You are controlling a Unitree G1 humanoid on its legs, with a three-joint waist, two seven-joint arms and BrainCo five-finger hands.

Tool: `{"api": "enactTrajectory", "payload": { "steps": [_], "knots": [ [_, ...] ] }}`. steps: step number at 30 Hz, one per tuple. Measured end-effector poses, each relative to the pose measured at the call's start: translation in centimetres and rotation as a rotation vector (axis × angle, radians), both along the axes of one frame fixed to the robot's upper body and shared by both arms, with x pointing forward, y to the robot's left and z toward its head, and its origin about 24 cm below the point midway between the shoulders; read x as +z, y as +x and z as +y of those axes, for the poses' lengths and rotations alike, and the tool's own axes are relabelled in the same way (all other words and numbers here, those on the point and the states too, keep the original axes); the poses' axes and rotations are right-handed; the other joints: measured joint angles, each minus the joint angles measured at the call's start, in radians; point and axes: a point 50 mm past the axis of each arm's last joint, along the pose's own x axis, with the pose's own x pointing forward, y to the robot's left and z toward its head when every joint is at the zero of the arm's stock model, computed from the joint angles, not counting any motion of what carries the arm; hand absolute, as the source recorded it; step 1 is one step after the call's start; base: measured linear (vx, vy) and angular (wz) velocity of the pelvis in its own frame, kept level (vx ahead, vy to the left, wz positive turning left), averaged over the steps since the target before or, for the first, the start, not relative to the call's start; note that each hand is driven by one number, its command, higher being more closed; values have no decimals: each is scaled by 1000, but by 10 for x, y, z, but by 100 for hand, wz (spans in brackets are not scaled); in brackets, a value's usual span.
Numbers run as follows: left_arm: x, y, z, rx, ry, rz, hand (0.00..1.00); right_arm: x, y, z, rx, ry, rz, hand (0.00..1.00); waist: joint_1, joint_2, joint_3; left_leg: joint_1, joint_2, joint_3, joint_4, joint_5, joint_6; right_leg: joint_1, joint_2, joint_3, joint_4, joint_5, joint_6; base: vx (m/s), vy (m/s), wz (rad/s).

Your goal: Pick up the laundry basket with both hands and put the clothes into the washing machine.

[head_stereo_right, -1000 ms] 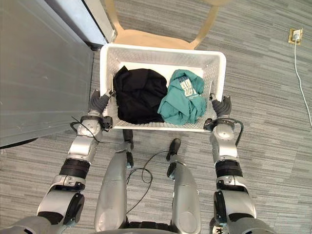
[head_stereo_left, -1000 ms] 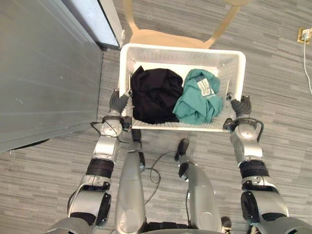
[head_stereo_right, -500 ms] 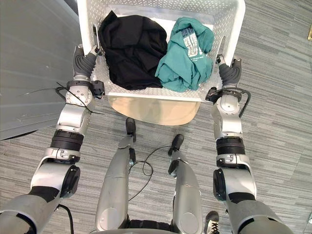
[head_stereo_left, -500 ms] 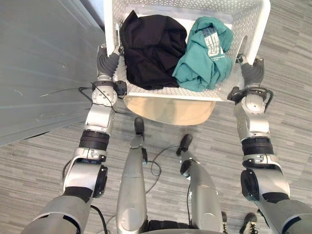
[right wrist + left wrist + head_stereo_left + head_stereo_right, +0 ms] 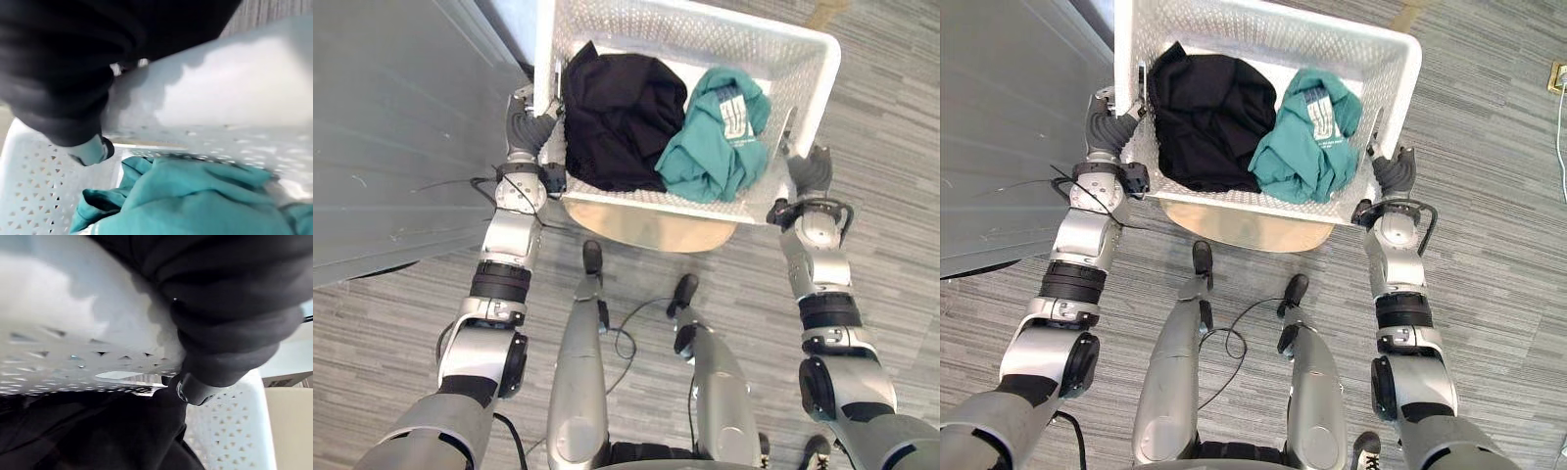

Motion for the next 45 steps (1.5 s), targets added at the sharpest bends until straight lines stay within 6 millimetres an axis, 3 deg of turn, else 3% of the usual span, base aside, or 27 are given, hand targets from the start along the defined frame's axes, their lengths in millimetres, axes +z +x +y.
{"api": "enactTrajectory", "payload": {
  "steps": [6, 8, 11, 13, 24, 30, 34, 37, 39, 40, 42, 45],
  "knots": [
    [13, -2, 23, -3, 115, 7, 0, -14, -12, -8, 12, 51, 15, 0, -2, -1, 0, 2, 11, 12, 10, 1, 0, 6, 3, -2, -4, 1, -1, 43, -45, -2],
    [38, -5, 34, 13, 171, -46, 0, -19, -17, -19, -16, 97, 22, 0, -1, -1, -1, 3, 16, 19, 15, 0, 0, 12, 6, -5, -4, 1, -1, 35, -52, 2],
    [74, -12, 33, 1, 268, -138, 0, -28, -25, -31, -58, 119, 36, 0, -3, -2, -1, 3, 18, 22, 16, 0, -1, 13, 5, -4, -4, 1, -1, 0, -35, 0],
    [84, -13, 29, -13, 275, -170, 0, -33, -29, -34, -71, 126, 45, 0, -3, -2, -1, 3, 20, 26, 17, -1, -1, 13, 5, -4, -4, 1, -1, -9, -17, -1],
    [76, -12, 28, -26, 314, -135, 0, -87, -63, -48, -167, 226, 166, 0, -12, -4, -2, 54, 42, 64, 13, -1, -1, 49, 10, -1, 5, 3, -4, 12, -55, -3],
    [49, -13, 47, 1, 283, -60, 0, -89, -69, -57, -177, 260, 154, 0, -20, -6, -3, 94, 59, 98, 17, -16, 1, 69, 15, 17, 11, -1, -7, -25, -51, -11],
    [20, -29, 68, 48, 204, -31, 0, -100, -79, -61, -195, 263, 185, 0, -29, -6, -3, 124, 60, 104, 22, -15, 0, 91, 13, 23, 25, -10, -6, 6, -42, 0],
    [-33, -47, 75, 57, 121, 63, 0, -131, -103, -61, -211, 279, 281, 0, -26, -7, -4, 196, 56, 93, 31, -30, -7, 158, 5, 16, 61, -51, -6, 56, -54, 19],
    [-90, -72, 78, 75, 31, 184, 0, -170, -127, -54, -232, 308, 420, 0, -25, -8, -4, 269, 48, 85, 38, -53, -19, 221, -6, 14, 104, -101, -5, 53, -70, 21],
    [-104, -80, 78, 77, 16, 217, 0, -181, -134, -51, -237, 317, 467, 0, -24, -8, -5, 284, 48, 80, 47, -62, -23, 237, -5, 12, 113, -111, -8, 42, -84, 25],
    [-149, -106, 76, 82, -41, 349, 0, -224, -163, -38, -239, 351, 665, 0, -26, -8, -6, 326, 39, 43, 54, -78, -35, 295, -1, -14, 134, -152, -14, 30, -105, 38],
    [-192, -137, 67, 82, -130, 477, 0, -257, -198, -25, -223, 356, 849, 0, -27, -7, -40, 357, 10, 0, -8, -51, -44, 323, -18, -59, 154, -184, -16, 26, -88, 50]
  ]
}}
